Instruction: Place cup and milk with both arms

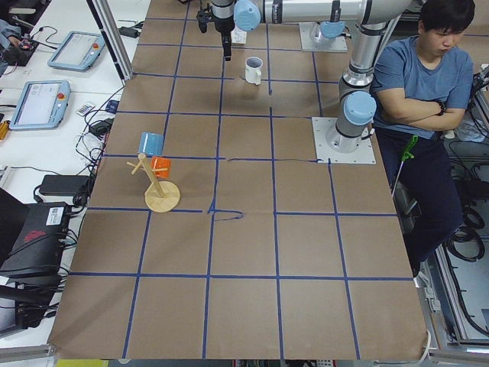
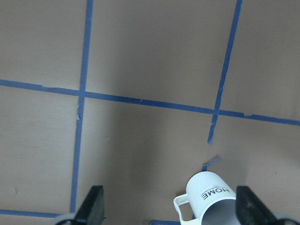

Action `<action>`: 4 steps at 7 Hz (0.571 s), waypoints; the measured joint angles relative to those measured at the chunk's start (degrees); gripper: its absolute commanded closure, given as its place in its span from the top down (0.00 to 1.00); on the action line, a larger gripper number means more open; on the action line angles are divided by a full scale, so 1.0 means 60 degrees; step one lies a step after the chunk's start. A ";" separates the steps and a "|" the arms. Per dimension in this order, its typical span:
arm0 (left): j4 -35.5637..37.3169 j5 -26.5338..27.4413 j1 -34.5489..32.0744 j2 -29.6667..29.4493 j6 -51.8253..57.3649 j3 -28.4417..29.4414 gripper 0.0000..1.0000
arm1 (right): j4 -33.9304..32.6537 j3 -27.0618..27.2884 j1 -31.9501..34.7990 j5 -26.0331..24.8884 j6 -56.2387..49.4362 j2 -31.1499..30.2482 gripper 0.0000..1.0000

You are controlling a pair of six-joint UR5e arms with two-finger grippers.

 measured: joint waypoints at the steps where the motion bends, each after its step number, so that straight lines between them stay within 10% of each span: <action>1: -0.0283 0.0036 0.0328 0.0397 0.0424 -0.0078 1.00 | -0.0029 0.0008 0.0372 0.0176 0.0610 0.0009 0.26; 4: -0.0940 0.0261 0.1051 0.0829 0.1223 -0.0121 1.00 | -0.0252 0.0084 0.1403 0.0862 0.1711 0.0017 0.27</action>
